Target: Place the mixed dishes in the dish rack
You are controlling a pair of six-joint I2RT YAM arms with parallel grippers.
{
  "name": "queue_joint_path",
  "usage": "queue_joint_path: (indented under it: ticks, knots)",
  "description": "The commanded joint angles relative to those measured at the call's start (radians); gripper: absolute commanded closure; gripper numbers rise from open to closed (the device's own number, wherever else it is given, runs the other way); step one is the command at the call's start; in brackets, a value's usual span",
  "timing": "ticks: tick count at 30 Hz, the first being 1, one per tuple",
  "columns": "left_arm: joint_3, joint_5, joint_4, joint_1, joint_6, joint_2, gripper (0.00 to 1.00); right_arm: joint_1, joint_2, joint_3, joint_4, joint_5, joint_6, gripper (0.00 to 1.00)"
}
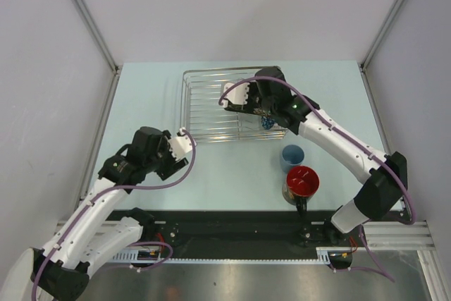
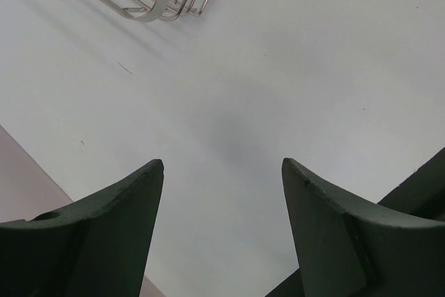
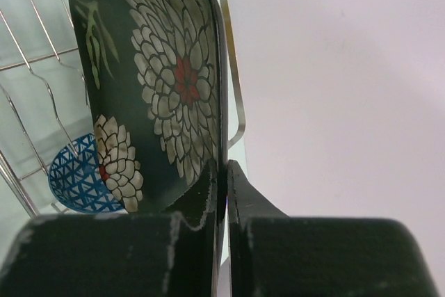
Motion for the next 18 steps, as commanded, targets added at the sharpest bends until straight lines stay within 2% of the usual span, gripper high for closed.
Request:
queue_joint_path:
  ticks: [1,9,13,18]
  knots:
    - [-0.004,0.003,0.040,0.010,-0.023,0.002,0.25,-0.031,-0.083,0.008,0.094,-0.003,-0.093,1.00]
    - [-0.017,-0.003,0.045,0.012,-0.023,-0.004,0.26,-0.051,-0.081,0.005,0.127,-0.041,-0.082,1.00]
    - [-0.023,-0.006,0.046,0.010,-0.029,-0.008,0.26,-0.046,-0.077,0.007,0.210,-0.080,-0.156,1.00]
    - [-0.037,-0.007,0.053,0.012,-0.037,-0.008,0.26,-0.010,-0.051,0.039,0.235,-0.090,-0.197,1.00]
